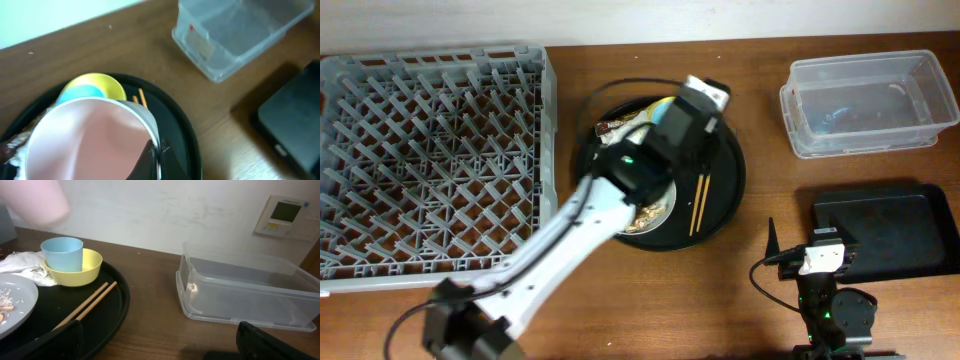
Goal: Sort waste into correct bins and load items into the dishwasher rack
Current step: 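Carry the pink cup left over the grey dish rack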
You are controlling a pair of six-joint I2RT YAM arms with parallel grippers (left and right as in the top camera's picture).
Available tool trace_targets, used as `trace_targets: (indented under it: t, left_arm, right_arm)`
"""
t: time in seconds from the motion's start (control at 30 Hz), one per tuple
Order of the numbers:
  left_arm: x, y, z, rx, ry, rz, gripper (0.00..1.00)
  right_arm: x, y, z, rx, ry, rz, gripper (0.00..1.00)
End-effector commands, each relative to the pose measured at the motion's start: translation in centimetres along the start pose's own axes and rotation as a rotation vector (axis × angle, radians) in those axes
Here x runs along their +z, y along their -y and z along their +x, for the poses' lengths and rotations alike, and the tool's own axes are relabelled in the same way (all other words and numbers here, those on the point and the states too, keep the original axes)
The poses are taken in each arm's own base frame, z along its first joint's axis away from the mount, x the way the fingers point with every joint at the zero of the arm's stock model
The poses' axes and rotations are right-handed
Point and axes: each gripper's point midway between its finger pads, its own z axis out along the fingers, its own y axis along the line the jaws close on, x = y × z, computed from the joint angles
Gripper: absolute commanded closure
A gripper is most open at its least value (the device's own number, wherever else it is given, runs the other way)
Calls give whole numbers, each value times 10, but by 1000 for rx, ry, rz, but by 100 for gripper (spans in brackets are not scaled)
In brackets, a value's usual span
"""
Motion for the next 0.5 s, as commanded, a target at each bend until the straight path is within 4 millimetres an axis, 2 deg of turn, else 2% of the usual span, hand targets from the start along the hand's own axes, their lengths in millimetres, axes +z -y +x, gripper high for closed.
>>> trace_targets:
  t: [0.0,0.1,0.17,0.27,0.37,0.47]
  left_arm:
    - [-25,-35,-22,-192,21,92,99]
    - [-38,-83,-31,-318,18,192,99]
    - [-54,-126,-32,-433,20,270,99]
    - [-72,-173,-32,-520,46,322,99]
    - [-92,-225,-23,-629,74,406,99]
    - [-95,-262,-8,-741,72,453,99]
  right_arm:
    - [0,0,3,-6,-4,6,2]
    - [0,0,3,-6,-4,6,2]
    - [0,0,3,-6,-4,6,2]
    - [0,0,3,-6,-4,6,2]
    - [0,0,3,-6,-4,6,2]
    - [0,0,3,-6,-4,6,2]
